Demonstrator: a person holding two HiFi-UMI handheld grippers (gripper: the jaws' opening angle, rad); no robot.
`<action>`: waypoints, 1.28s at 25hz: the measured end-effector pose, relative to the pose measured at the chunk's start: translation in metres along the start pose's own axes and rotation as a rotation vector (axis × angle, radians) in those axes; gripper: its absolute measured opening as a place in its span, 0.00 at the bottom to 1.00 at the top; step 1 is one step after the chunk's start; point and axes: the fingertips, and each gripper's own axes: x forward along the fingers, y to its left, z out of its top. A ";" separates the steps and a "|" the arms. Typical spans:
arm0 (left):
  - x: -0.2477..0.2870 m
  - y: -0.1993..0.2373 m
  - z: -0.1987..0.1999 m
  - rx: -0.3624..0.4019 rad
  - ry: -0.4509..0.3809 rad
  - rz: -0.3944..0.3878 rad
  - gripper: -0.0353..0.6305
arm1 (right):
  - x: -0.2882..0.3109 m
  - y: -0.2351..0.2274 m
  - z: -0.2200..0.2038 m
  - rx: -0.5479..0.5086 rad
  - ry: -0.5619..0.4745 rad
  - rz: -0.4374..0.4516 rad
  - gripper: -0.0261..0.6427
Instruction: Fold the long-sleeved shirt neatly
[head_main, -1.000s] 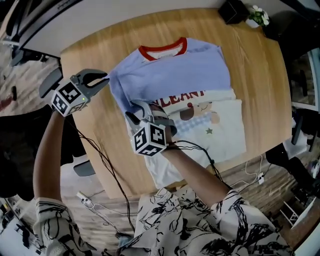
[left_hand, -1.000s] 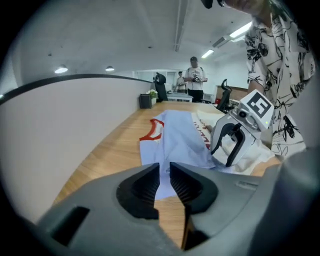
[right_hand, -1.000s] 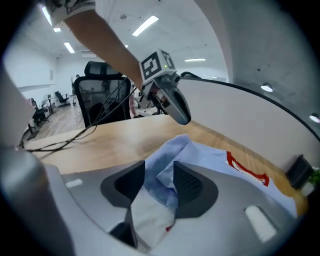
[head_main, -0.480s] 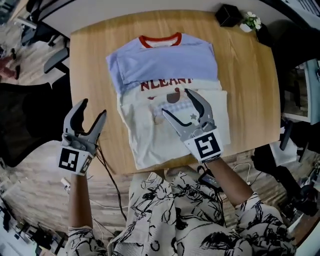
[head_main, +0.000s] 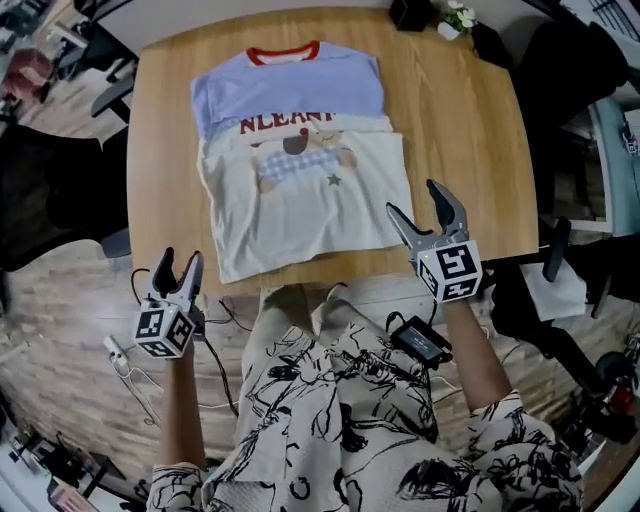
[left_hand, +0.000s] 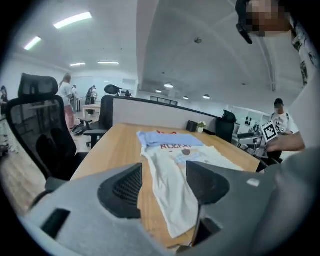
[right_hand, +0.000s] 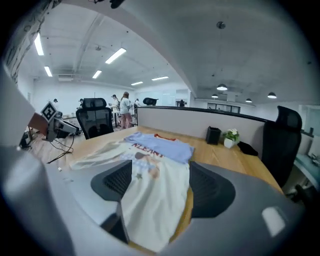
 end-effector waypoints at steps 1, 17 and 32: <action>-0.003 -0.002 -0.013 0.002 0.018 0.011 0.47 | -0.008 -0.005 -0.019 0.011 0.028 -0.012 0.58; 0.028 -0.017 -0.144 -0.025 0.218 0.048 0.48 | -0.015 -0.010 -0.197 0.227 0.328 -0.006 0.41; 0.043 -0.016 -0.157 -0.056 0.216 0.095 0.36 | -0.021 -0.009 -0.204 0.277 0.351 -0.034 0.10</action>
